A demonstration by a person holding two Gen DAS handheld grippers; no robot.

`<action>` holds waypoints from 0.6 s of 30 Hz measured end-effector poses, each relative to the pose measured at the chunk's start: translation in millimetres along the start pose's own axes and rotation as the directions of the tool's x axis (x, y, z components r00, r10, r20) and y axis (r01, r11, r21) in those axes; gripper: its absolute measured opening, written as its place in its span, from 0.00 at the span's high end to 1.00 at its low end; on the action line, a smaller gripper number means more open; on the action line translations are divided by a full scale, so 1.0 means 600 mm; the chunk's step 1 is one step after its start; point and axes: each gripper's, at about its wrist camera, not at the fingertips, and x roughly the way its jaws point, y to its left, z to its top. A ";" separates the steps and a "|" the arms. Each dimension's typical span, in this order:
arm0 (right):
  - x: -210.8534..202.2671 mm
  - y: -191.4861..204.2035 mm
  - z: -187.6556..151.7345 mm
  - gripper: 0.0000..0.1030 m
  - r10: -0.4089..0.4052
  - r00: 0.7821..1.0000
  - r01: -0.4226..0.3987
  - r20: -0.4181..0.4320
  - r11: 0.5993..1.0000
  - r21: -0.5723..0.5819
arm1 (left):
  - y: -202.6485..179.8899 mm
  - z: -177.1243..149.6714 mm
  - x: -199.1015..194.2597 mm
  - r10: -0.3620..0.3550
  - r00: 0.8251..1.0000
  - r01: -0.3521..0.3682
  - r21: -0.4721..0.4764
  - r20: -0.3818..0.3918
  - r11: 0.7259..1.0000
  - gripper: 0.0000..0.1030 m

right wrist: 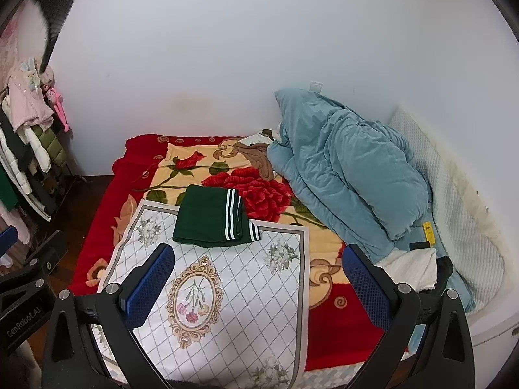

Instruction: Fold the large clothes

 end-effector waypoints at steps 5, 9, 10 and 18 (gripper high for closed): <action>0.000 -0.001 -0.001 0.00 0.002 1.000 -0.002 0.000 1.000 0.000 | -0.001 0.001 -0.001 -0.001 1.000 0.001 0.000 0.001 1.000 0.04; -0.004 0.001 -0.008 0.00 0.004 1.000 -0.004 -0.002 1.000 0.006 | 0.001 0.001 -0.001 -0.001 1.000 0.001 0.001 0.002 1.000 0.04; -0.011 0.000 -0.016 0.00 0.001 1.000 -0.001 -0.002 1.000 0.010 | 0.000 0.001 -0.001 -0.001 1.000 0.001 0.002 0.001 1.000 0.04; -0.016 0.002 -0.026 0.00 0.004 1.000 -0.004 -0.006 1.000 0.017 | 0.004 0.004 -0.003 0.003 1.000 -0.003 -0.001 0.007 1.000 0.04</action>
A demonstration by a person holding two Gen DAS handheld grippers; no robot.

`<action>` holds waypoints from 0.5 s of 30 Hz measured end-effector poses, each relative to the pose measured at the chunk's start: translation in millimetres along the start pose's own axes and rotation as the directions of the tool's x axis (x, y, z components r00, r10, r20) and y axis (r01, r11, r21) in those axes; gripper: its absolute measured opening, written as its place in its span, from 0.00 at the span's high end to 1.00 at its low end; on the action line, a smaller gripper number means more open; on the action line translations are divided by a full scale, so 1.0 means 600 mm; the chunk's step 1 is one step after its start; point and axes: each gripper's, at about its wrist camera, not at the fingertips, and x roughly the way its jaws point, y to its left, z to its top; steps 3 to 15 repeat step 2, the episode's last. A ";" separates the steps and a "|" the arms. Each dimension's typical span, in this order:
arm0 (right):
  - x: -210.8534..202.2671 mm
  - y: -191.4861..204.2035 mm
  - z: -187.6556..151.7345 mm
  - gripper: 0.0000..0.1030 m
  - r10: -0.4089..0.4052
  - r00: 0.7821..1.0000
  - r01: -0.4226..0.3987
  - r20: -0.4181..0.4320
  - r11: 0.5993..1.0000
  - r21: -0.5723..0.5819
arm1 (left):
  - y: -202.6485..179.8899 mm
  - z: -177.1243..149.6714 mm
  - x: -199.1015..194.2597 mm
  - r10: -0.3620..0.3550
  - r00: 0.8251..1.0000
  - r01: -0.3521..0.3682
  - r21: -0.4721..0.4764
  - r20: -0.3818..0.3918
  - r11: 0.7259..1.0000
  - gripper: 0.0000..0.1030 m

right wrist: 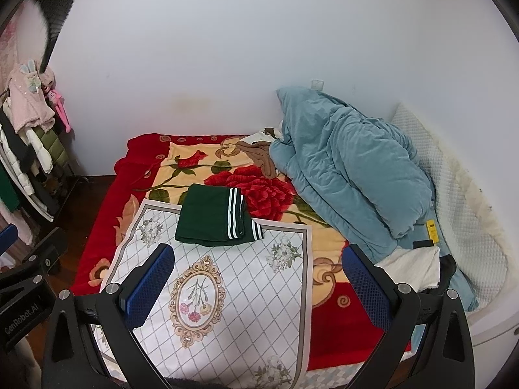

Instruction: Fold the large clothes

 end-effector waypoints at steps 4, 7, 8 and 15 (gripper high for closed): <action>-0.001 0.000 -0.001 0.00 0.002 1.000 -0.002 -0.001 1.000 0.001 | 0.001 0.002 -0.001 0.000 1.000 0.000 -0.002 0.003 1.000 0.04; -0.001 0.000 -0.001 0.00 0.002 1.000 -0.002 -0.001 1.000 0.001 | 0.001 0.002 -0.001 0.000 1.000 0.000 -0.002 0.003 1.000 0.04; -0.001 0.000 -0.001 0.00 0.002 1.000 -0.002 -0.001 1.000 0.001 | 0.001 0.002 -0.001 0.000 1.000 0.000 -0.002 0.003 1.000 0.04; -0.001 0.000 -0.001 0.00 0.002 1.000 -0.002 -0.001 1.000 0.001 | 0.001 0.002 -0.001 0.000 1.000 0.000 -0.002 0.003 1.000 0.04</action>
